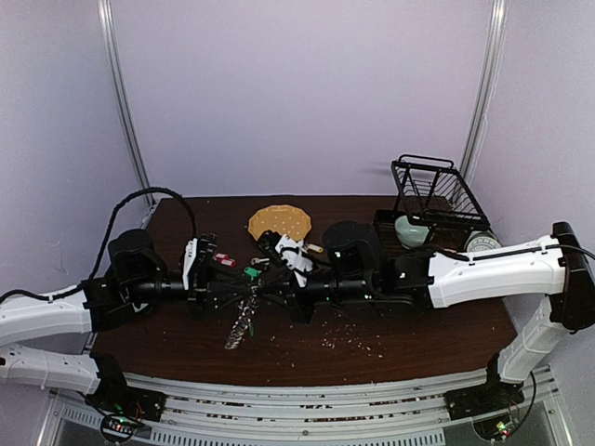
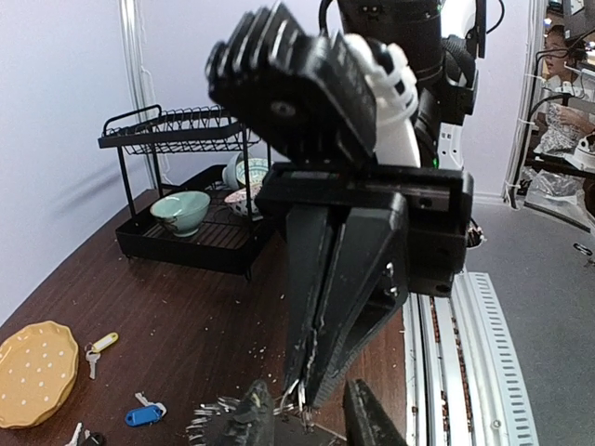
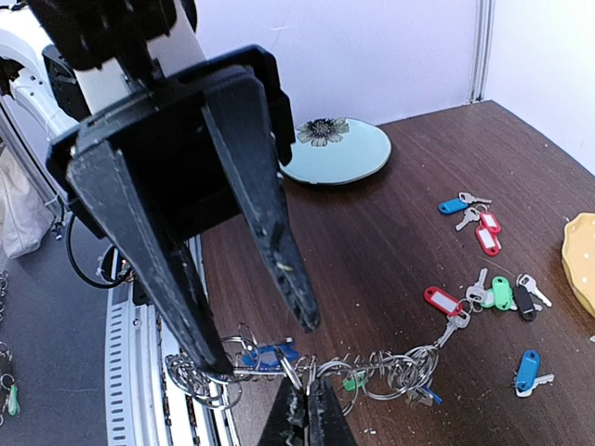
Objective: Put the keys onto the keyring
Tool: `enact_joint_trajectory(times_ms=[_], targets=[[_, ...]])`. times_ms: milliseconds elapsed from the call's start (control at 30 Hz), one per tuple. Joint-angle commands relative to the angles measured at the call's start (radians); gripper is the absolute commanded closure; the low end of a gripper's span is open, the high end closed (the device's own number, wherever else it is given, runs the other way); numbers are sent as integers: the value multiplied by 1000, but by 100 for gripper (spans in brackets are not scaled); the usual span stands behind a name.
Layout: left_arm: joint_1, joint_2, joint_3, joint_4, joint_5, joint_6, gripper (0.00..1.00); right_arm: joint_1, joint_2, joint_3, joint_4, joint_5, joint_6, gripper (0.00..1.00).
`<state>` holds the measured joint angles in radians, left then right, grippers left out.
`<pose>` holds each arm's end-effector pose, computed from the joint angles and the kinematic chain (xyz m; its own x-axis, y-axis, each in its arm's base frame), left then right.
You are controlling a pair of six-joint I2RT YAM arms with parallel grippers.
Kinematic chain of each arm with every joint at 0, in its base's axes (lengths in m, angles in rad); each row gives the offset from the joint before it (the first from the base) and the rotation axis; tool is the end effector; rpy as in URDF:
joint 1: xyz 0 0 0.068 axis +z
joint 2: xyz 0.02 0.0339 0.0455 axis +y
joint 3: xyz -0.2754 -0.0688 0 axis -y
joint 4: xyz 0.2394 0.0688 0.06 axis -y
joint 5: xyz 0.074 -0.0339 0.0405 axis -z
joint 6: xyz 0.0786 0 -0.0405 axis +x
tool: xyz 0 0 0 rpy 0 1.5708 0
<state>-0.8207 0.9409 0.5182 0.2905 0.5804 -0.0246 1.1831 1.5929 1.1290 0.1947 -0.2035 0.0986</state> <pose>0.1315 -0.2044 0.2741 -0.1140 0.0922 -0.9892 0.9799 0.1747 -0.0966 0.1413 0.3880 0.2952 -0.1966 -0.2263 -0.9540 -0.9657 0.2132 0.1484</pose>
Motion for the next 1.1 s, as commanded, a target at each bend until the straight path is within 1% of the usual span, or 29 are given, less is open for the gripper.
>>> enact_joint_trajectory(times_ms=[0,167,233,300,367,433,467,700,800,833,867,900,1000,1067], targets=[[0,39,23,-25,2,6,76,4,-47,-5,95,-29,-21,100],[0,60,30,-40,1,29,83,4,-51,-6,94,-30,-30,100],[0,50,20,-37,-17,33,89,4,-55,-9,98,-30,-31,100],[0,28,6,-21,-30,35,100,4,-58,-12,103,-35,-34,100],[0,14,-6,-10,-34,35,99,3,-64,-18,107,-29,-35,100],[0,8,-8,-17,-40,37,91,4,-70,-21,105,-20,-39,100],[0,8,-7,-22,-45,39,90,3,-71,-23,106,-20,-40,100],[0,33,11,-61,-80,62,91,3,-74,-21,112,-32,-41,100],[-1,26,6,-29,-70,65,94,3,-67,-16,110,-50,-37,100],[0,30,-1,-19,-56,64,93,3,-65,-15,110,-55,-36,100],[0,36,0,-22,-49,65,87,3,-63,-13,112,-63,-35,100],[0,43,5,-31,-50,66,86,4,-60,-10,113,-70,-34,100],[-1,48,14,-33,-53,67,85,6,-49,-1,112,-90,-33,100],[-1,46,13,-23,-55,65,87,5,-40,4,113,-111,-31,100]])
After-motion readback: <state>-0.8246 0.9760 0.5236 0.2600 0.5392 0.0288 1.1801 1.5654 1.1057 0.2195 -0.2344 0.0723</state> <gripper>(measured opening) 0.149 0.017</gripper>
